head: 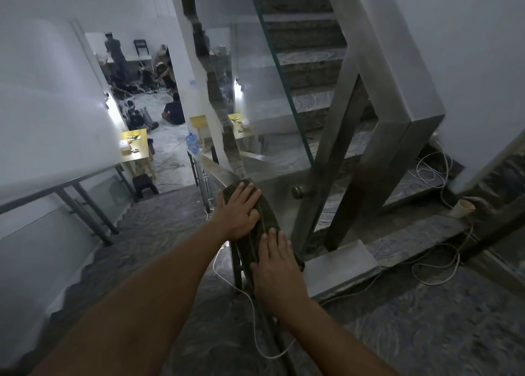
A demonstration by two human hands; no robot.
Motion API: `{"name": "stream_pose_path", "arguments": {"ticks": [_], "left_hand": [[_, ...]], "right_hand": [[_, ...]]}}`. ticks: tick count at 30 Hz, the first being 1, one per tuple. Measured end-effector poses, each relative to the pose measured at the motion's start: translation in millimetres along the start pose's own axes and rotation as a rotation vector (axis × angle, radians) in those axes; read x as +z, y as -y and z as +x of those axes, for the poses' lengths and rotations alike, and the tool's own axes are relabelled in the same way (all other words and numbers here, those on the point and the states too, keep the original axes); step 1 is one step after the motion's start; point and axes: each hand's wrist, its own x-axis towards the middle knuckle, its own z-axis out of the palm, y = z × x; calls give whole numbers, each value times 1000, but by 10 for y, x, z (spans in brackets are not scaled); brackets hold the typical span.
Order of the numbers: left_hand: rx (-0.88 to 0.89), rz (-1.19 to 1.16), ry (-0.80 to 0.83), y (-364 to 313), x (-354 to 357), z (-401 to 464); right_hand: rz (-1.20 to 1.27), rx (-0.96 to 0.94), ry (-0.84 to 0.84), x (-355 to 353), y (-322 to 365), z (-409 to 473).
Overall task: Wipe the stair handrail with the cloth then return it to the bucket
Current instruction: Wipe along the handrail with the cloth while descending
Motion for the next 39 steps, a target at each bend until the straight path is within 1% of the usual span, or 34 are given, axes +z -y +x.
{"name": "stream_pose_path", "arguments": {"ticks": [3,6,9,13,20,22,27,32,34,39], "left_hand": [[-41,-38,-28,38,6,19],[-106,-114,-102,24,67,-14],[-191,-243,-120,-39,128,-95],[-278,-426,-155,-167,204,-263],[-302,-788,-158,-450,172,-530],[-314,-841,-137,-513,175,-618],[-341,-829,-108,-613,216,-804],[-279,-791,-84,-761,260,-1038],[-268,-667,-90,-791,343,-1071],[-158,-271,-129,-996,478,-1225]], "right_hand": [[40,-45,5,14,-12,119],[67,-83,-8,8,-18,163],[77,-126,2,-32,-40,127],[-10,-169,-9,-58,-86,0],[-85,-141,-7,-44,-121,-337],[-95,-157,-24,-39,-136,-440],[-142,-225,-59,-108,-239,-669],[-124,-349,-76,-234,-552,-901],[-111,-325,-76,-273,-713,-936],[-74,-236,-80,-369,-1046,-961]]}}
